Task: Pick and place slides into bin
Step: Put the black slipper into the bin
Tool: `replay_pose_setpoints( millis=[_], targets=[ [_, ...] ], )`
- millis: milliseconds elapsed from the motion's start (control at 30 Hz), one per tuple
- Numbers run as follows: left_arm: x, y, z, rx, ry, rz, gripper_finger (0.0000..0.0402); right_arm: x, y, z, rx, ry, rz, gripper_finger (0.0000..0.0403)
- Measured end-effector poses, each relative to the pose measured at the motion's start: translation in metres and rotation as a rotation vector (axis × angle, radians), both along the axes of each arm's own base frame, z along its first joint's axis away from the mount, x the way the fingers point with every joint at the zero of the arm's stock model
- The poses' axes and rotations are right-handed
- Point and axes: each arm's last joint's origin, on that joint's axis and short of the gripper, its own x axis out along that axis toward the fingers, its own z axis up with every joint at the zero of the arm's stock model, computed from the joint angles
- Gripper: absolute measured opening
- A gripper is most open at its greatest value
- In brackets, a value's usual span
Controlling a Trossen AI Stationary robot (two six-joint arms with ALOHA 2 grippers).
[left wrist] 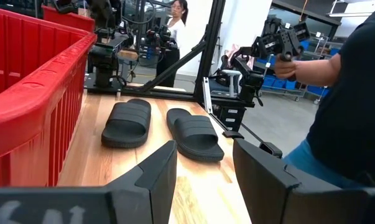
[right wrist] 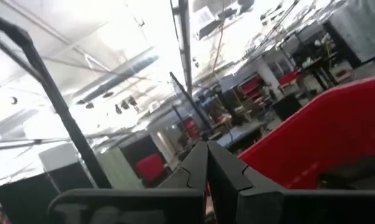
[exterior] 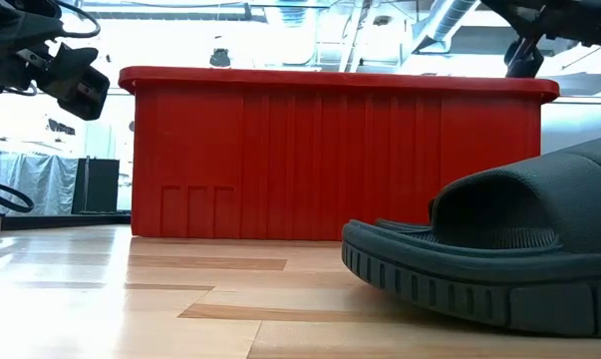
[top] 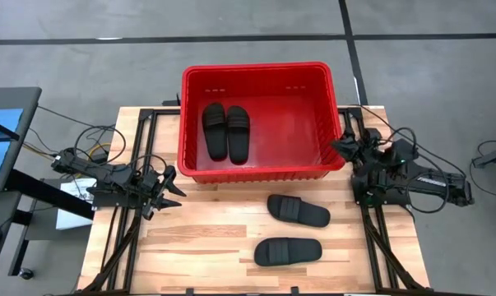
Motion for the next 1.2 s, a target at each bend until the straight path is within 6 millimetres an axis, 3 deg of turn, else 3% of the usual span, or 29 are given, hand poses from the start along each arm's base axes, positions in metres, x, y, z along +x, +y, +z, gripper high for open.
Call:
replay_pose_setpoints(
  millis=[167, 333, 500, 800, 967, 1200],
  targets=[
    [0.0, 0.0, 0.0, 0.0, 0.0, 0.0, 0.0149, -0.002, 0.0, 0.007, -0.059, -0.052, -0.023, 0.0],
    [0.0, 0.0, 0.0, 0.0, 0.0, 0.0, 0.0149, -0.01, 0.01, 0.032, -0.372, -0.071, 0.027, 0.0],
    [0.0, 0.0, 0.0, 0.0, 0.0, 0.0, 0.0149, -0.019, 0.017, 0.06, -0.496, 0.082, 0.059, 0.0],
    [0.0, 0.0, 0.0, 0.0, 0.0, 0.0, 0.0149, -0.012, 0.024, 0.085, -0.339, 0.502, 0.28, 0.0],
    [0.0, 0.0, 0.0, 0.0, 0.0, 0.0, 0.0149, -0.002, 0.034, 0.081, -0.249, 0.637, 0.444, 0.0],
    [0.0, 0.0, 0.0, 0.0, 0.0, 0.0, 0.0149, -0.005, 0.05, 0.073, -0.171, 0.73, 0.61, 0.0]
  ],
)
